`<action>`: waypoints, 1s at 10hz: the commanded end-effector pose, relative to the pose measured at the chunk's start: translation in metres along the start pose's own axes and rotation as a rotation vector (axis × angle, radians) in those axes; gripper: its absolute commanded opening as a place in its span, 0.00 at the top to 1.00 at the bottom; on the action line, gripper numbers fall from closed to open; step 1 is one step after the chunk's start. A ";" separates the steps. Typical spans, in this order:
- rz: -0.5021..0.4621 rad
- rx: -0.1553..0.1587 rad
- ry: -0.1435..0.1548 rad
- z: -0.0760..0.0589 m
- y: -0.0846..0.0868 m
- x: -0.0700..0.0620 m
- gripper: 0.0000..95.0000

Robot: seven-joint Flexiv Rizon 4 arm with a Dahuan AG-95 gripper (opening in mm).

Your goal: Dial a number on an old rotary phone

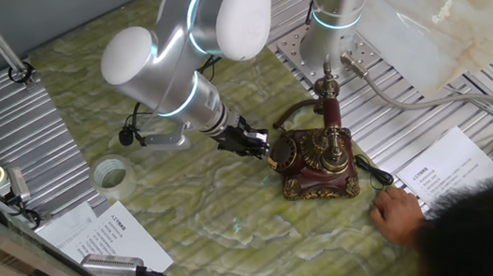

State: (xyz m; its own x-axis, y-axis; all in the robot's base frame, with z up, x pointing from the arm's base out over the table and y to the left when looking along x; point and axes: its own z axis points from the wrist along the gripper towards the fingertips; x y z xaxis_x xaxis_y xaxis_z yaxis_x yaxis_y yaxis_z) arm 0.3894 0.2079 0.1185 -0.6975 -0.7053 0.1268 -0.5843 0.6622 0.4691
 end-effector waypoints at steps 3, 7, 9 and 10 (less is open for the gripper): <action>0.001 -0.003 -0.001 0.000 0.001 0.001 1.00; 0.000 -0.001 -0.007 -0.001 0.001 0.000 1.00; 0.000 -0.004 -0.008 -0.002 0.001 -0.001 1.00; 0.000 -0.005 -0.008 -0.002 0.001 -0.001 1.00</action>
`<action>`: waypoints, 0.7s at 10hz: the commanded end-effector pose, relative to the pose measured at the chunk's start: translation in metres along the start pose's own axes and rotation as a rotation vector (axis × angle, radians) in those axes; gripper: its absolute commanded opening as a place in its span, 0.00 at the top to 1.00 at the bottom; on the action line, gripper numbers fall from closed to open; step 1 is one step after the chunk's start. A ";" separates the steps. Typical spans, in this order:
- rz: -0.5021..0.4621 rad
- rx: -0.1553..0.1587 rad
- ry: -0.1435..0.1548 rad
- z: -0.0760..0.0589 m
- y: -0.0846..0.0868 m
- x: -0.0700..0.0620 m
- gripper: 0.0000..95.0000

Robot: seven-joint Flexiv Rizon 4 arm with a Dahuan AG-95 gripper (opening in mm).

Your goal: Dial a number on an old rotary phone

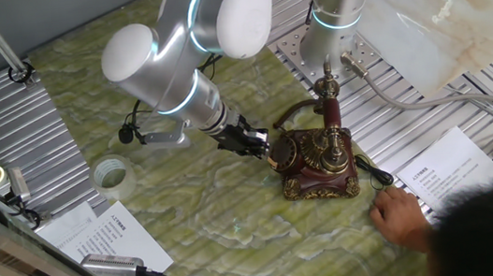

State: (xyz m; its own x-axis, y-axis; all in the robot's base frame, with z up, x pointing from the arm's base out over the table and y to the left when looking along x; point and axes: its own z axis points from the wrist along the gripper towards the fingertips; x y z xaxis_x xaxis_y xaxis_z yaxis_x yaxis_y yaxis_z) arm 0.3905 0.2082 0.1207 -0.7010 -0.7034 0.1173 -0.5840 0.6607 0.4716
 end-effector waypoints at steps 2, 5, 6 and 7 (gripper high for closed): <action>0.003 -0.003 0.003 -0.001 0.000 -0.002 1.00; 0.004 -0.006 0.005 -0.003 0.000 -0.003 1.00; 0.005 -0.007 0.006 -0.003 0.000 -0.003 1.00; 0.006 -0.009 0.006 -0.005 0.000 -0.004 1.00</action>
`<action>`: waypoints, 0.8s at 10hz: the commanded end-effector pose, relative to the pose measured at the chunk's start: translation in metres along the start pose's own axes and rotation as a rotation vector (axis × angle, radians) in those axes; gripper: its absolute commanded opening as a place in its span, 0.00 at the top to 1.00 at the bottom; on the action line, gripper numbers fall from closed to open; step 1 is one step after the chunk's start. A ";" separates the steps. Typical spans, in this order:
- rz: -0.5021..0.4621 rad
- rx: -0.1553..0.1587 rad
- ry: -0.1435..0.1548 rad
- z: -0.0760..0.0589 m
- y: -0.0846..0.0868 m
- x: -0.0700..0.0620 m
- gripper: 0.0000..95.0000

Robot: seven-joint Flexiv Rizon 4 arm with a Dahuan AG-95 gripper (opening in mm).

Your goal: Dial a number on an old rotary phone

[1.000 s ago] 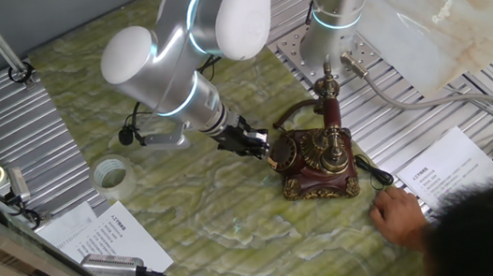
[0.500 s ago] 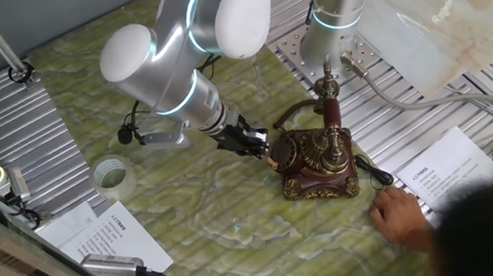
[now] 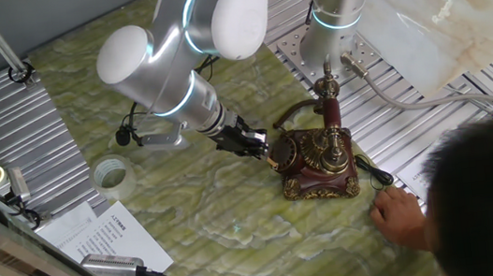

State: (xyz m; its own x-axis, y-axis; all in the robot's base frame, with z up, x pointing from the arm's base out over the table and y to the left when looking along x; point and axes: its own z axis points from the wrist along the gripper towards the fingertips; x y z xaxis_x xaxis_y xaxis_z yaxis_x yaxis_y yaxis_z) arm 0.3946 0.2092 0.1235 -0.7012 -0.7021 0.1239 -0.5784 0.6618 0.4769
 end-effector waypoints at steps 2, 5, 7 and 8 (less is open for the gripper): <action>0.000 -0.005 0.005 -0.005 -0.001 -0.002 1.00; 0.003 -0.010 0.005 -0.008 -0.001 -0.002 1.00; 0.016 -0.012 0.008 -0.014 -0.002 -0.002 1.00; 0.028 -0.009 0.013 -0.019 -0.003 -0.002 1.00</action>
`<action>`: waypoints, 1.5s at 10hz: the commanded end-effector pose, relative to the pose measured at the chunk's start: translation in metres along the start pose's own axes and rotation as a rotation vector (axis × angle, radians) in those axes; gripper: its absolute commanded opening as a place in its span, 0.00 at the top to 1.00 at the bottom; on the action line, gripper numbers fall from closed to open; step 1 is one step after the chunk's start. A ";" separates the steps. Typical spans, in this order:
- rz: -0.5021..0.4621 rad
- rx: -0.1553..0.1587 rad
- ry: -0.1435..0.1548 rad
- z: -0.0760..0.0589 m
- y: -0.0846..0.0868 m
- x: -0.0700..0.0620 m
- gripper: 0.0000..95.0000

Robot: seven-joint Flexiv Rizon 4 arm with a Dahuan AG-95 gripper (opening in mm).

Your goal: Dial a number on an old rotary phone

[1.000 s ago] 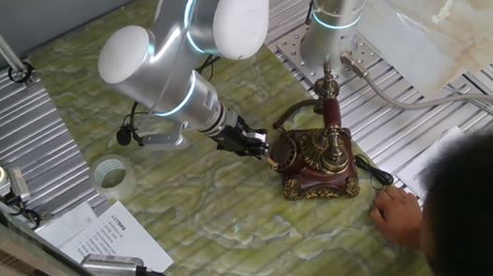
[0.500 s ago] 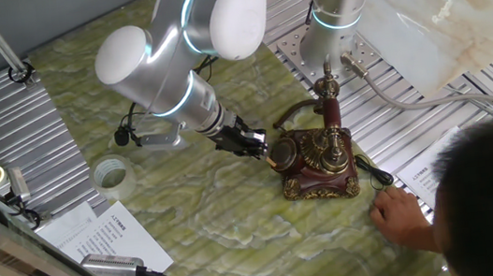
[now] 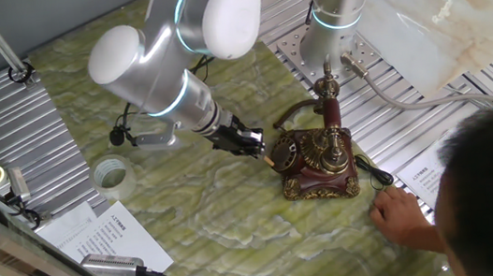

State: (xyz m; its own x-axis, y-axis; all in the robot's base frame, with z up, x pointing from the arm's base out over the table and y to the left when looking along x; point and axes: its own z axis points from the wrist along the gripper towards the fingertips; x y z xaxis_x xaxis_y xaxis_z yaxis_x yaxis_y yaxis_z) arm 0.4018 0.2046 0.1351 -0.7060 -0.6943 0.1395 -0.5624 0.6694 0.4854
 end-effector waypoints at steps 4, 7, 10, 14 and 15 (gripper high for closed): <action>0.118 0.024 0.004 -0.037 -0.006 0.002 1.00; 0.207 0.106 -0.009 -0.074 -0.011 0.016 1.00; 0.286 0.181 -0.119 -0.092 -0.015 0.038 1.00; 0.376 0.290 -0.160 -0.093 -0.015 0.039 1.00; 0.396 0.317 -0.196 -0.092 -0.015 0.039 1.00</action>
State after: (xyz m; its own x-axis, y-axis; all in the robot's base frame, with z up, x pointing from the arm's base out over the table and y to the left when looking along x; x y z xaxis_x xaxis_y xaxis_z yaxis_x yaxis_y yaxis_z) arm 0.4257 0.1447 0.2118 -0.9262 -0.3590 0.1151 -0.3371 0.9253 0.1735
